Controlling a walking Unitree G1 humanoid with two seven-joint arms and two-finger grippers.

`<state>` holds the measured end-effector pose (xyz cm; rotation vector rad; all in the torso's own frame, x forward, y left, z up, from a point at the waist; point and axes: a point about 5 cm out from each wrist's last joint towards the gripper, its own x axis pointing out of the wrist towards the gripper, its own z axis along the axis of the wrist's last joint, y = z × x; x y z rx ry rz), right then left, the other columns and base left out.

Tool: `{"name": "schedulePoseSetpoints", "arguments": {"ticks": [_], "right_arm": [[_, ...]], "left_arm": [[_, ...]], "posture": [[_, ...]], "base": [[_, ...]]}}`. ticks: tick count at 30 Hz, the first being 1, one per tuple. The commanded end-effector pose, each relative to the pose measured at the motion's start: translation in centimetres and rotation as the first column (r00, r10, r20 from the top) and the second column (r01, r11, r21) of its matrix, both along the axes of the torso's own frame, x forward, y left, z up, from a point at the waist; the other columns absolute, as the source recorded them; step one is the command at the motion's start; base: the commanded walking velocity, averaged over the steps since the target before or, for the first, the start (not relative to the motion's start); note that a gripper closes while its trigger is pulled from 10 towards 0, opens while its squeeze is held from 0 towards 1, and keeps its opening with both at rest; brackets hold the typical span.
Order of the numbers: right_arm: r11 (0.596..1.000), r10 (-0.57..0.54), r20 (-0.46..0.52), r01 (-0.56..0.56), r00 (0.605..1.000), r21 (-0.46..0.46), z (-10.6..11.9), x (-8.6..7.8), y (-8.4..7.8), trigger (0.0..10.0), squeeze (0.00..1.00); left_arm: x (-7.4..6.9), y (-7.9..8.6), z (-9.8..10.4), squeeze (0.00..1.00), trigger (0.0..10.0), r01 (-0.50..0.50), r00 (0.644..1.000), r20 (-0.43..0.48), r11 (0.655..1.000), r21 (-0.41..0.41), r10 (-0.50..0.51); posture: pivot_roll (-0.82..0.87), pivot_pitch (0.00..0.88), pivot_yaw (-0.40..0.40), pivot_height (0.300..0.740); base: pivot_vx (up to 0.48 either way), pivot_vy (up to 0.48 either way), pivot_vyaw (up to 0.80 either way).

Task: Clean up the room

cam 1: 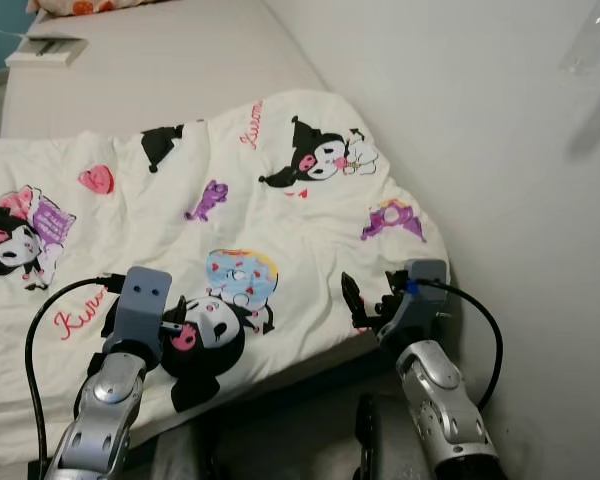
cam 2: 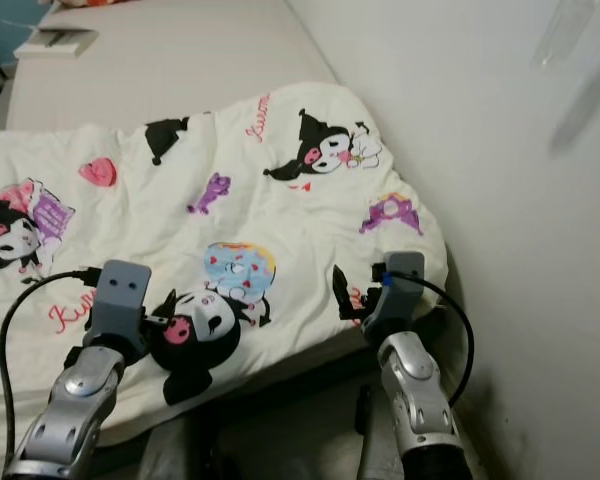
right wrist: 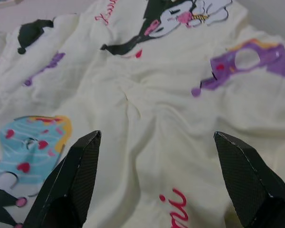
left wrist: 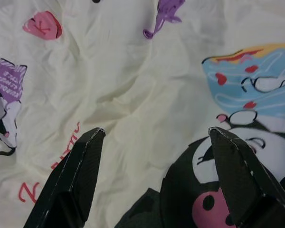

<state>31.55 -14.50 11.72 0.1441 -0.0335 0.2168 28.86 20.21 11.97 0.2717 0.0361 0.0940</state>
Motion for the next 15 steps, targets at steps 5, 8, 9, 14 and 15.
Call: {"name": "schedulePoseSetpoints", "arguments": {"ticks": [5, 8, 9, 14, 15], "right_arm": [[1.0, 0.021, -0.036, -0.021, 0.999, 0.001, -1.12, -0.4, 0.0, 10.0, 0.0], [1.0, 0.027, -0.044, -0.027, 0.999, 0.002, -1.34, -0.49, -0.01, 10.0, 0.0], [1.0, 0.03, -0.045, -0.03, 0.999, 0.002, -1.39, -0.54, 0.0, 10.0, 0.0], [0.999, 0.036, -0.045, -0.035, 0.998, 0.003, -1.4, -0.56, 0.01, 10.0, 0.0], [0.999, 0.036, -0.045, -0.035, 0.998, 0.003, -1.4, -0.56, 0.01, 10.0, 0.0]], "left_arm": [[-0.68, -0.29, -1.31, 0.0, 10.0, -0.009, 0.999, -0.034, 1.0, -0.011, 0.009], [-0.76, -0.36, -1.46, 0.0, 10.0, -0.015, 0.999, -0.034, 1.0, -0.009, 0.015], [-0.8, -0.34, -1.52, 0.0, 10.0, -0.02, 0.999, -0.034, 1.0, -0.007, 0.019], [-0.81, -0.3, -1.54, 0.0, 10.0, -0.025, 0.999, -0.032, 1.0, -0.012, 0.025], [-0.81, -0.3, -1.54, 0.0, 10.0, -0.025, 0.999, -0.032, 1.0, -0.012, 0.025]], "posture": [[-0.05, 0.189, 0.026, 0.648], [-0.06, 0.182, 0.024, 0.658], [-0.06, 0.177, 0.027, 0.663], [-0.05, 0.17, 0.03, 0.678], [-0.05, 0.17, 0.03, 0.678]], "base": [[0.0, 0.0, 0.0], [0.0, 0.0, 0.0], [0.0, 0.0, 0.0], [0.0, 0.0, 0.0], [0.0, 0.0, 0.0]]}}
